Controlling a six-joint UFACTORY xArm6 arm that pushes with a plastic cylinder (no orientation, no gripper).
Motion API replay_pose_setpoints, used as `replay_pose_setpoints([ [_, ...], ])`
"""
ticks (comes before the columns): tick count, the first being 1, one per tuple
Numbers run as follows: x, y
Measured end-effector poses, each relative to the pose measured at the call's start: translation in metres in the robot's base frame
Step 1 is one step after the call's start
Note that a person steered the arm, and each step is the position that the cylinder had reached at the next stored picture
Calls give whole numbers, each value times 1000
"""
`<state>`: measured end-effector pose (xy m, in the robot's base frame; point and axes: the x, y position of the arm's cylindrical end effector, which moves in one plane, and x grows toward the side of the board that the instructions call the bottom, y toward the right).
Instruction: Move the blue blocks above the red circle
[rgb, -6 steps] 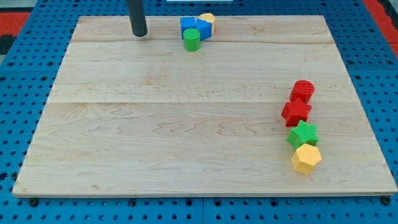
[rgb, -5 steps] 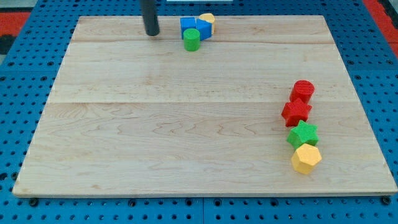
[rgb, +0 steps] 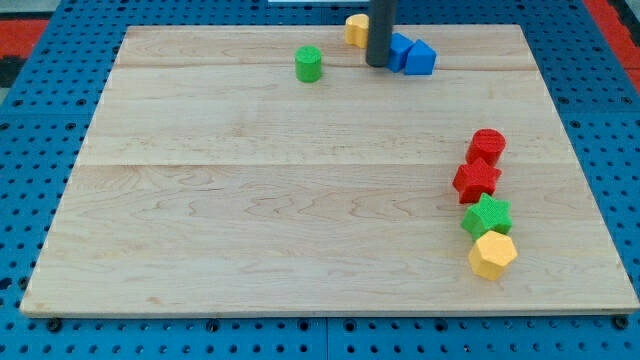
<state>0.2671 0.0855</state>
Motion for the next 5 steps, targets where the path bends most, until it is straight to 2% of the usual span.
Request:
replay_pose_setpoints([
  [1,-18,-24],
  [2,-30,-18],
  [3,-31,28],
  [4,-13,70],
  [5,-7,87],
])
